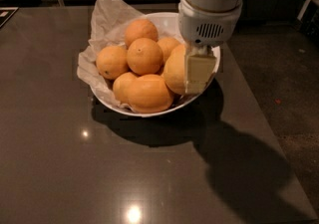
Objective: Pick orange from white bowl
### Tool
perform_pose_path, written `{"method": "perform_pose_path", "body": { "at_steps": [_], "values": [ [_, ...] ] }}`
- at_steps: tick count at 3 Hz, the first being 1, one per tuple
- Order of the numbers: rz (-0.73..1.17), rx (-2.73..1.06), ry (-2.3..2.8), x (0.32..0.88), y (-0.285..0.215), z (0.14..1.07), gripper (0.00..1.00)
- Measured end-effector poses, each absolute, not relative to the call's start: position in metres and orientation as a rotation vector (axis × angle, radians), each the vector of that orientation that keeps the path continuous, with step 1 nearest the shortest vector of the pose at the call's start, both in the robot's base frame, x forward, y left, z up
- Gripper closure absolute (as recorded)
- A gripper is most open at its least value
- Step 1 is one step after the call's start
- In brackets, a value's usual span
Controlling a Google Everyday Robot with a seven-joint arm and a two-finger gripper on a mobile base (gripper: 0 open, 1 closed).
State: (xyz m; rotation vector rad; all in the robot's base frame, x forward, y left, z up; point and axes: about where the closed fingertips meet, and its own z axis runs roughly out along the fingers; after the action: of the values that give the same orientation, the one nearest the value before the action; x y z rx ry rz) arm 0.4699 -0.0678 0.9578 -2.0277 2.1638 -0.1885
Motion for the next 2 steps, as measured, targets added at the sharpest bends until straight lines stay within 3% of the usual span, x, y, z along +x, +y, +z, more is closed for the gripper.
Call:
{"method": "perform_pose_path", "body": {
  "at_steps": [2],
  "values": [
    [-0.148,-1.983,2.007,0.444,-0.075,1.001,1.0]
  ]
}}
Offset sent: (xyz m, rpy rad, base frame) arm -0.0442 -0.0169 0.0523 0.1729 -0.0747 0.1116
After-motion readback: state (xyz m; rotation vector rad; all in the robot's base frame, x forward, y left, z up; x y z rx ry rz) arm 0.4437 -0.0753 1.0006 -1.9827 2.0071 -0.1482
